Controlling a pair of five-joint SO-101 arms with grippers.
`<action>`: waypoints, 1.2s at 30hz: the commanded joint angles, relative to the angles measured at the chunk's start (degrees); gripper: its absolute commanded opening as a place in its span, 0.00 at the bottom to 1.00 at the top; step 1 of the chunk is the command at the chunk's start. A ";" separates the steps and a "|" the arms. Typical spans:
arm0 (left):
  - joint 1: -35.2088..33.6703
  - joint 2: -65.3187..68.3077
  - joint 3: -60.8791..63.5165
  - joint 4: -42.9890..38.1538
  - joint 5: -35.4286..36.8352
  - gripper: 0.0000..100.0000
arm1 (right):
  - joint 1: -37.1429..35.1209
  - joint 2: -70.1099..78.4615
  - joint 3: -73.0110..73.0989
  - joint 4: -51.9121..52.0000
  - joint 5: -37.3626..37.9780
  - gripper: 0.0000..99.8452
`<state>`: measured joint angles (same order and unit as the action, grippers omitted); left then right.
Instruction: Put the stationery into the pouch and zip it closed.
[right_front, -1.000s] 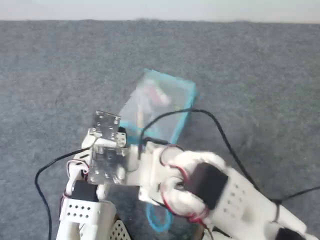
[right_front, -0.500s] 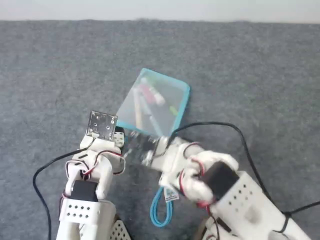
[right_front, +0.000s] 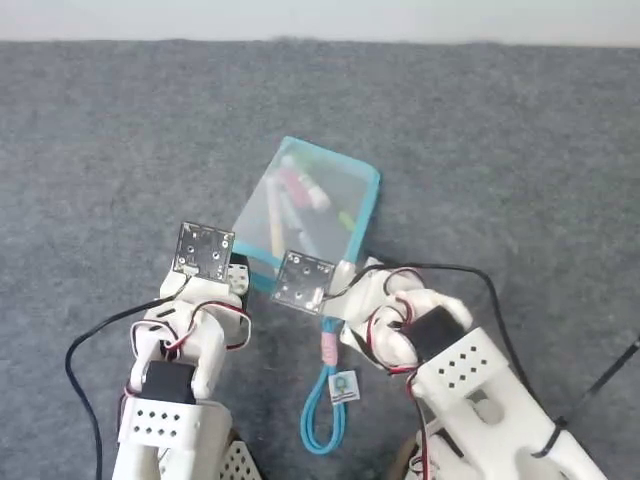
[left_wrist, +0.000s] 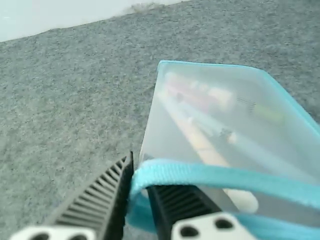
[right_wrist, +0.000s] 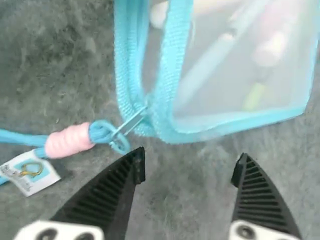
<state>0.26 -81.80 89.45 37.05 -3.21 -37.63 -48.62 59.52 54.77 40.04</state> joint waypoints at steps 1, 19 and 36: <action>-0.18 0.18 -1.54 -1.32 0.62 0.01 | 0.75 0.13 0.00 -4.18 0.97 0.28; -0.09 0.18 -1.54 -1.23 0.53 0.01 | -2.77 10.51 -1.05 -5.58 1.49 0.27; -0.09 0.18 -1.63 -1.23 0.62 0.01 | -4.18 9.80 -1.14 -15.69 -3.08 0.28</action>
<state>0.18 -81.80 89.54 37.05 -3.21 -41.05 -37.98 59.96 43.25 39.34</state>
